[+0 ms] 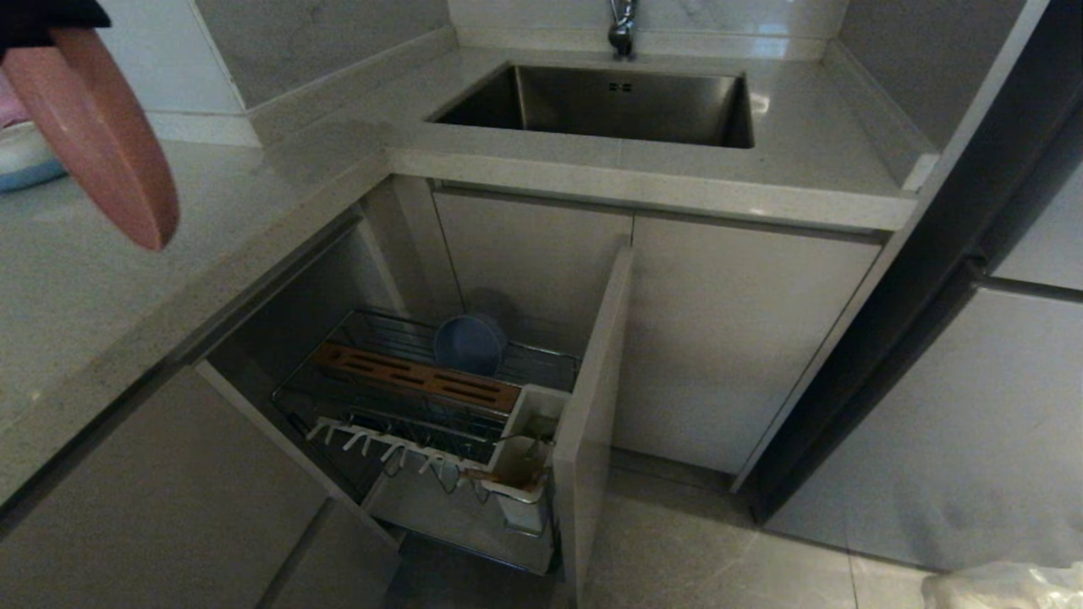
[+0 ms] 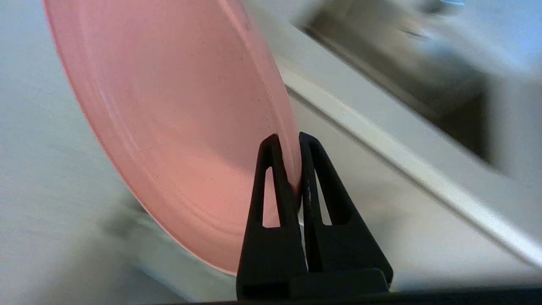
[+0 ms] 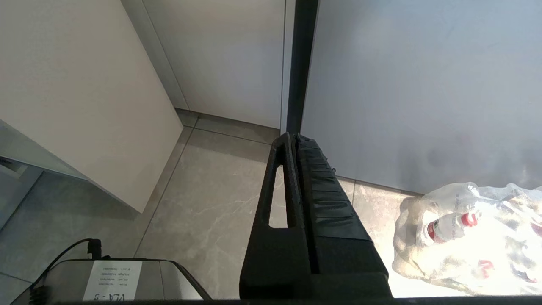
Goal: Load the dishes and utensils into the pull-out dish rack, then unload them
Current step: Take the plate out of the cupboard
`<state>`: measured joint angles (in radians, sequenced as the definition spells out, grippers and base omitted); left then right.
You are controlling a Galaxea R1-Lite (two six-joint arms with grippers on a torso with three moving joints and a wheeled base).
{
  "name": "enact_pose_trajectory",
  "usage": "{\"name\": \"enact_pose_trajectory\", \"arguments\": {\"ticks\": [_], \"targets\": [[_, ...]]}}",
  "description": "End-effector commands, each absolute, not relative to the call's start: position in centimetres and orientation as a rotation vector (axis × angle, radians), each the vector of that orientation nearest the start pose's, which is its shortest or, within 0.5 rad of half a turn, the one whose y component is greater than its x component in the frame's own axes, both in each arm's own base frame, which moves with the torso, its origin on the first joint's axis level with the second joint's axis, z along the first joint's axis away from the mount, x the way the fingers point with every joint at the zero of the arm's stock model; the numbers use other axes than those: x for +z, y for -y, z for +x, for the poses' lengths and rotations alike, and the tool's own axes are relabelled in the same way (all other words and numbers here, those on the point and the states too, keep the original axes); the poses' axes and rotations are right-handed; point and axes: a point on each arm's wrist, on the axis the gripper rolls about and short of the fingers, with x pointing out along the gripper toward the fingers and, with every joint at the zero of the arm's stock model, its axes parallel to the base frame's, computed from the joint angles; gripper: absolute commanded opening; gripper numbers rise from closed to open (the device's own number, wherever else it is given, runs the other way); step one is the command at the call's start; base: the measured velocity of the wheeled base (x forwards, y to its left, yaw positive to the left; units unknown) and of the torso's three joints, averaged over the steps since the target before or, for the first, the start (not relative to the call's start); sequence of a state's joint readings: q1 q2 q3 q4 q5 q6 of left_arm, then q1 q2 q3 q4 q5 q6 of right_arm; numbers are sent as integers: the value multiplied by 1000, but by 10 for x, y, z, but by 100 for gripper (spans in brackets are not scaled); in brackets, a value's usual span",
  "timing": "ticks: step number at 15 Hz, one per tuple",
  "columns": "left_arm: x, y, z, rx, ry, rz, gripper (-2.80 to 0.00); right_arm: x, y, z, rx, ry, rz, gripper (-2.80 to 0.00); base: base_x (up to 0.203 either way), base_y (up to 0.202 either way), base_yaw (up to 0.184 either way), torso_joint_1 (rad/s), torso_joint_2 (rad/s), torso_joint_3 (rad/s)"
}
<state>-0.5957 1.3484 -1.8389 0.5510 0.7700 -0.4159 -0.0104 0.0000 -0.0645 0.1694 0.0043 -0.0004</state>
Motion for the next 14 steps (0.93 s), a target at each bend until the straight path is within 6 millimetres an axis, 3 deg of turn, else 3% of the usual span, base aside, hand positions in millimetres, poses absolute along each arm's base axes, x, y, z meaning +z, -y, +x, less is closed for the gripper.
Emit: {"name": "enact_pose_trajectory", "arguments": {"ticks": [1,5,9,14], "targets": [[440,53,137,284,-14,-332,-280,76,0,-29,-6,-106,0,-280,0,0,0,0,0,0],[427,15,150,413,-165,-216,-280,76,0,-29,-6,-106,1,-280,0,0,0,0,0,0],[402,-12,166,556,-405,-90,-280,76,0,-29,-6,-106,1,-280,0,0,0,0,0,0],[392,-19,185,584,-476,-42,-280,76,0,-29,-6,-106,1,-280,0,0,0,0,0,0]]}}
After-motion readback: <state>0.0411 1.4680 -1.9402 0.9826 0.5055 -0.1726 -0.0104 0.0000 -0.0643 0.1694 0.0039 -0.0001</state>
